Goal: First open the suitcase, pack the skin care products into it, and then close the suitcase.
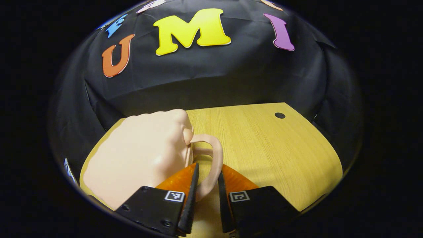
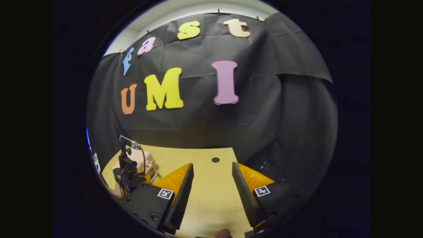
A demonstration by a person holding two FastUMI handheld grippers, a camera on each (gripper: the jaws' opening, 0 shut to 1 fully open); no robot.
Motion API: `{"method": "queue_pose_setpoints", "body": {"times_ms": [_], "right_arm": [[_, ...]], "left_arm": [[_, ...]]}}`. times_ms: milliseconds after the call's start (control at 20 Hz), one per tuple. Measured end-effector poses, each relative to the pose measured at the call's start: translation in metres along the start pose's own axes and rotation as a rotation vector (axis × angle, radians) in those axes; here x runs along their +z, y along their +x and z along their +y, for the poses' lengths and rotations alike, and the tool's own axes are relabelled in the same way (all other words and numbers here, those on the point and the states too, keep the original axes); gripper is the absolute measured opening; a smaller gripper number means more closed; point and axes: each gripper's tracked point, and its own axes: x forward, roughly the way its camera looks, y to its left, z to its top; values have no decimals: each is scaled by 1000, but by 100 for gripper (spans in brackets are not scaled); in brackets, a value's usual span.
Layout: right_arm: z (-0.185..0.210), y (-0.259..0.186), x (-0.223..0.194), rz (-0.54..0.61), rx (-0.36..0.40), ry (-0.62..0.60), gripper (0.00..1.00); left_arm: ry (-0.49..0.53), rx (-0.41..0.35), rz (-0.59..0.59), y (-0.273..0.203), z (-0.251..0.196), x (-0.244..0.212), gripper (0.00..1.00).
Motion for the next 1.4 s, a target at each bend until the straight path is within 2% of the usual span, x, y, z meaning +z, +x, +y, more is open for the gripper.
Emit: {"method": "queue_pose_setpoints", "body": {"times_ms": [50, 100, 150, 200, 250, 300, 350, 500, 700, 750, 800, 900, 1050, 1100, 1150, 1400], "right_arm": [[7, 5, 4, -8, 23, -9, 70], [15, 8, 11, -24, 47, -11, 66], [22, 11, 19, -40, 68, -7, 70], [31, 14, 26, -55, 85, -4, 65], [40, 15, 34, -74, 98, -5, 65], [50, 16, 43, -98, 109, -7, 65], [60, 16, 54, -124, 117, -8, 70], [95, 14, 83, -191, 140, -13, 70], [133, 0, 117, -278, 153, -46, 71], [138, -1, 123, -297, 135, -53, 71], [138, -4, 128, -310, 102, -61, 70], [144, -13, 137, -359, 61, -72, 70], [154, -27, 158, -465, 40, -82, 70], [158, -28, 159, -480, 39, -85, 67], [161, -29, 157, -476, 35, -82, 70], [170, -26, 137, -401, 10, -65, 68]], "left_arm": [[-13, -1, 2, -7, -2, 1, 46], [-29, -9, -17, -18, -6, 7, 51], [-37, -21, -41, -32, -9, 17, 57], [-42, -37, -62, -44, -12, 27, 63], [-44, -36, -93, -59, -10, 40, 74], [-51, -31, -149, -75, -3, 63, 78], [-60, -25, -217, -93, 4, 89, 81], [-88, 9, -426, -151, 38, 166, 86], [-126, 39, -629, -205, 69, 222, 90], [-134, 44, -658, -219, 76, 233, 87], [-146, 41, -685, -230, 80, 239, 96], [-172, 31, -720, -241, 89, 244, 96], [-185, 37, -718, -239, 100, 242, 96], [-184, 41, -717, -242, 104, 240, 96], [-186, 41, -722, -245, 108, 239, 96], [-178, 31, -742, -250, 106, 251, 96]]}}
